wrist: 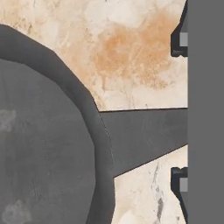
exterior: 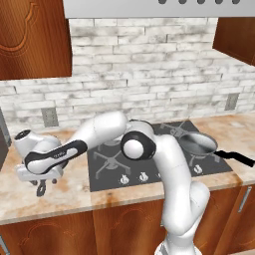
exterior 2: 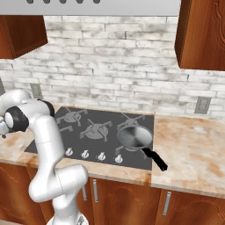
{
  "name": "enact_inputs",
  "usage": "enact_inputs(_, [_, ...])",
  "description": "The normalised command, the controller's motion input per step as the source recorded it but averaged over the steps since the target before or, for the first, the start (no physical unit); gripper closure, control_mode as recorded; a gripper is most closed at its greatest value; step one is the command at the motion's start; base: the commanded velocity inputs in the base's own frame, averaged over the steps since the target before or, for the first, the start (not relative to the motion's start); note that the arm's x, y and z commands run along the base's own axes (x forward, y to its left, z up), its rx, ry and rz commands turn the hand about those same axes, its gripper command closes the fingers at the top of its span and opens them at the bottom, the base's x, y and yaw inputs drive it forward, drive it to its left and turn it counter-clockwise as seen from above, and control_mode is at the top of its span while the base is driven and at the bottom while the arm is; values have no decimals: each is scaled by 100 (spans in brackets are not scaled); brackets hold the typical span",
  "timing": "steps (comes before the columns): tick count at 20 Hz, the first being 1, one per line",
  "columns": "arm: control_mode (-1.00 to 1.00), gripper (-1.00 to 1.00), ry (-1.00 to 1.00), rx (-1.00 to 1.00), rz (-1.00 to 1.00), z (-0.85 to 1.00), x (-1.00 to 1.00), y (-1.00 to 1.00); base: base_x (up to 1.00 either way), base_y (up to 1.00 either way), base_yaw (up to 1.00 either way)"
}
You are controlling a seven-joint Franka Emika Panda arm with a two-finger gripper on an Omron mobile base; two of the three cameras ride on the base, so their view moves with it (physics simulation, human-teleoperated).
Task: Place both pans onto different burners. Then place the sweet potato and the steak on different pans.
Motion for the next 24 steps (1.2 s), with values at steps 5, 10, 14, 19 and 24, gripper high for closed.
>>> enact_inputs(5, [-100, -100, 1, 0, -4, -22, 3, 6, 0, 0, 0])
enact_inputs(10, [-100, -100, 1, 0, -1, -15, 10, 16, 0, 0, 0])
enact_inputs(14, [-100, -100, 0, 0, -1, -6, 11, 16, 0, 0, 0])
enact_inputs(19, [-100, -100, 0, 0, -1, -4, 17, 19, 0, 0, 0])
enact_inputs(24, [-100, -100, 0, 0, -2, -9, 12, 13, 0, 0, 0])
